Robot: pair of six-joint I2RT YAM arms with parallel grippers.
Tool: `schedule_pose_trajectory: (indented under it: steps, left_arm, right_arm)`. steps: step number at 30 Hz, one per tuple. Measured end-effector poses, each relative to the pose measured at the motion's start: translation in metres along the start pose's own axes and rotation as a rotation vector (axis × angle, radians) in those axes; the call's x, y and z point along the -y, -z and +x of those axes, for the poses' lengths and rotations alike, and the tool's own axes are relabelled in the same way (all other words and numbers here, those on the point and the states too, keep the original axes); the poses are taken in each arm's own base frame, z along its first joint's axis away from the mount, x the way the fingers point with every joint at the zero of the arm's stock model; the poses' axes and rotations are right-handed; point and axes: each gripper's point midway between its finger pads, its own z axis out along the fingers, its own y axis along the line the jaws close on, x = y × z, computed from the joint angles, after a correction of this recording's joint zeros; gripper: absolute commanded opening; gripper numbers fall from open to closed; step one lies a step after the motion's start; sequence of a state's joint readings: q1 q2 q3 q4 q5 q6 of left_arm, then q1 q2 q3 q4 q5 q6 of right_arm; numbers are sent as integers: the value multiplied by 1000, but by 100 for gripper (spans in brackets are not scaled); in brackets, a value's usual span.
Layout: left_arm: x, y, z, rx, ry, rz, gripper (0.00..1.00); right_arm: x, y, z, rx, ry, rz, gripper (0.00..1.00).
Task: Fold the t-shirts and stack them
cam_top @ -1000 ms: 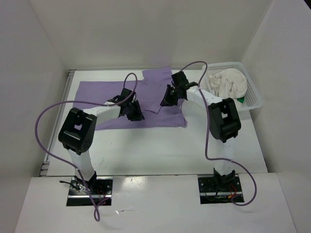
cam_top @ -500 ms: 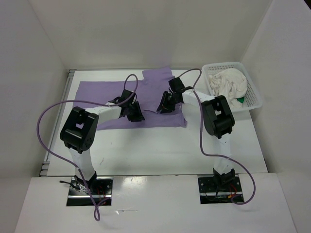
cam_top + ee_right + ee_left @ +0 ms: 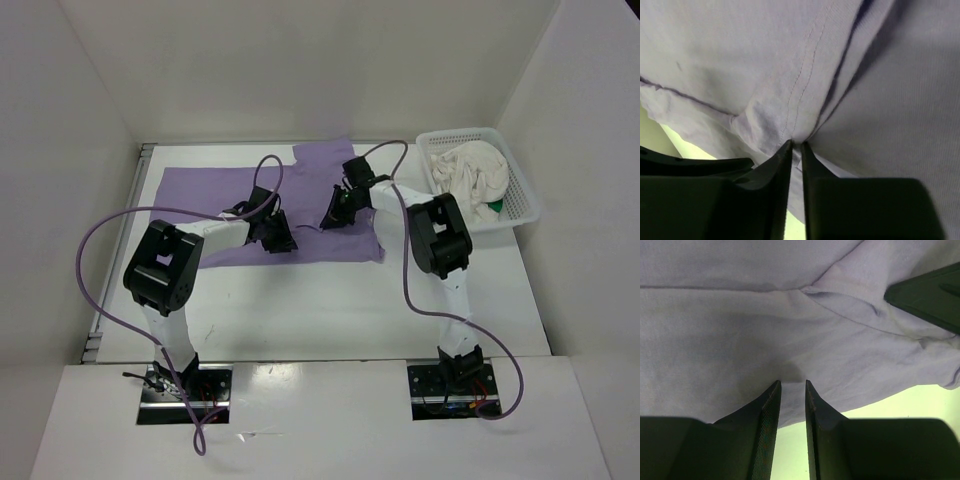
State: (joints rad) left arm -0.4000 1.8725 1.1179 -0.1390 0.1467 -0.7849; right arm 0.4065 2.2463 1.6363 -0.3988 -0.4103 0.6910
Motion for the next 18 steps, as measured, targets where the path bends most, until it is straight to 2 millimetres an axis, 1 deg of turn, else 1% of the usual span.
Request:
schedule_pose_trajectory:
  steps: [2,4,7,9,10,11,14,16,18]
  left_arm:
    - [0,0,0,1,4,2,33]
    - [0,-1,0,3,5,3,33]
    - [0,-1,0,4,7,5,33]
    - [0,0,1,6,7,6,33]
    - [0,0,1,7,8,6,33]
    - [0,1,1,7,8,7,33]
    - [-2,4,4,4,12,2,33]
    - [-4,7,7,1,13,-5,33]
    - [-6,11,8,-2,15,-13,33]
  right_arm:
    - [-2,-3,-3,0,0,-1,9]
    - [-5,-6,-8,1,2,-8,9]
    - [-15,-11,-21,13,12,-21,9]
    - [-27,-11,-34,29,22,-39,9]
    - [-36,-11,-44,47,35,-58,9]
    - [-43,-12,-50,56,44,-72,10]
    - [-64,-17,-75,92,76,-120,25]
    - [-73,-20,-83,95,84,-147,33]
    - [-76,-20,-84,89,89,-153,36]
